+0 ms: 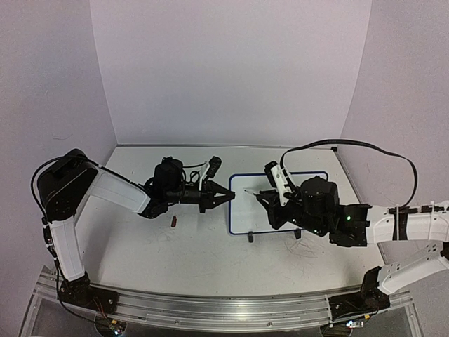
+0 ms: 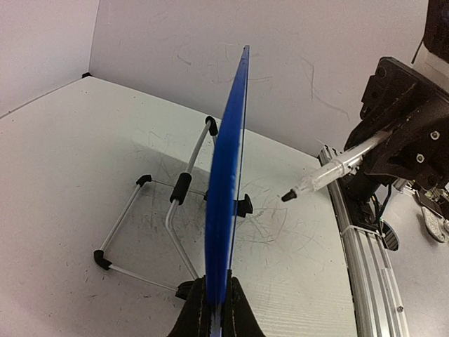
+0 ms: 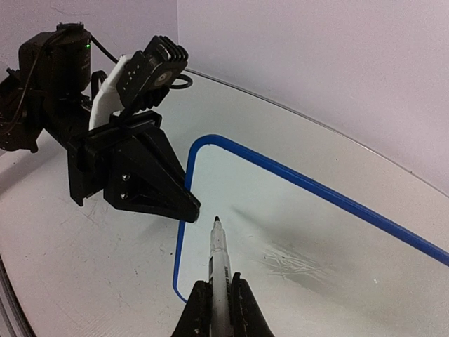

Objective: Write a sentence on the whiteboard

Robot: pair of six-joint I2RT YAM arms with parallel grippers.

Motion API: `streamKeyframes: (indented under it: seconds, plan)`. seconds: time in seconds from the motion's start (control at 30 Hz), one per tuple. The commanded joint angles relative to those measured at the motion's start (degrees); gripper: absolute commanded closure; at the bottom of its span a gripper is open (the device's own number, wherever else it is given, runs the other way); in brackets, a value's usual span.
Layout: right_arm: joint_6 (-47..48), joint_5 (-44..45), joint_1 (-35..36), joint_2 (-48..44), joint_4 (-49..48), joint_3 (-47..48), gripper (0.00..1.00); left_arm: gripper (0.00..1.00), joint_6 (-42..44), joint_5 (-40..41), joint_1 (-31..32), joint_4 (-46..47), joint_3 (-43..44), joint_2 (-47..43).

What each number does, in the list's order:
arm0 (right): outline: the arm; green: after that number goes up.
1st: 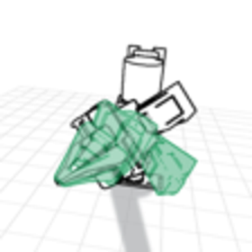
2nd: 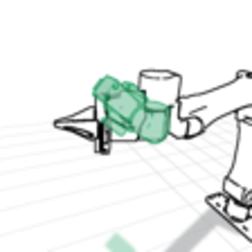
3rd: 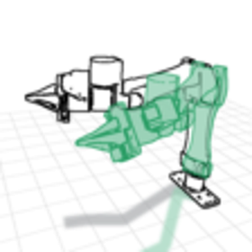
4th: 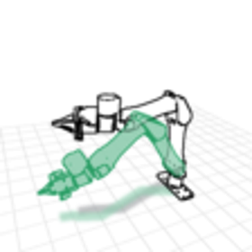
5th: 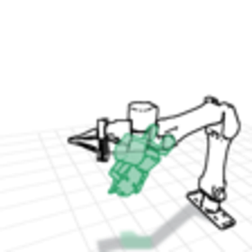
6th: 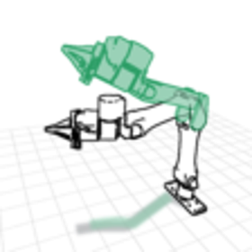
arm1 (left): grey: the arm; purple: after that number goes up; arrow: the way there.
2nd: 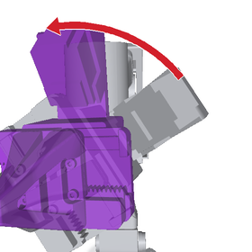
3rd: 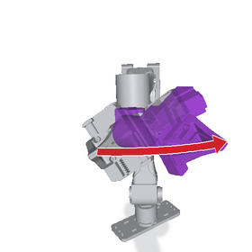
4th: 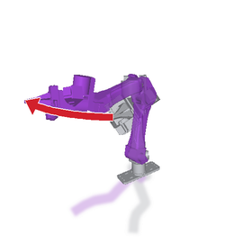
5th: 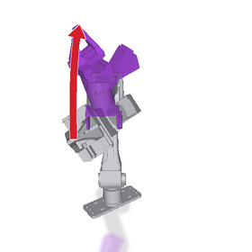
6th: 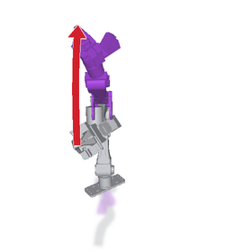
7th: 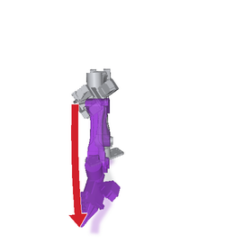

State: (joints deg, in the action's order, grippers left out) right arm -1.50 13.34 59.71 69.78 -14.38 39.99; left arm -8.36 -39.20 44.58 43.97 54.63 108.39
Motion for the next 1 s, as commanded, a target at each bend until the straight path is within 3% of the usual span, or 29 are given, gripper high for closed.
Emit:
streamKeyframes:
  seconds: [0.0,0.3,0.97]
  plan:
    - [0.7,2.4,0.3,1.8,-4.0,2.4,1.00,1.00,0.8,0.4,0.4,-2.0,1.4,1.0]
    - [1.0,7.0,1.7,4.0,-7.0,2.6,1.00,1.00,0.2,0.2,0.4,-2.3,2.2,2.0]
    - [3.5,7.4,1.8,6.9,-9.8,3.7,1.00,1.00,0.3,-0.3,0.4,-2.7,2.3,1.7]
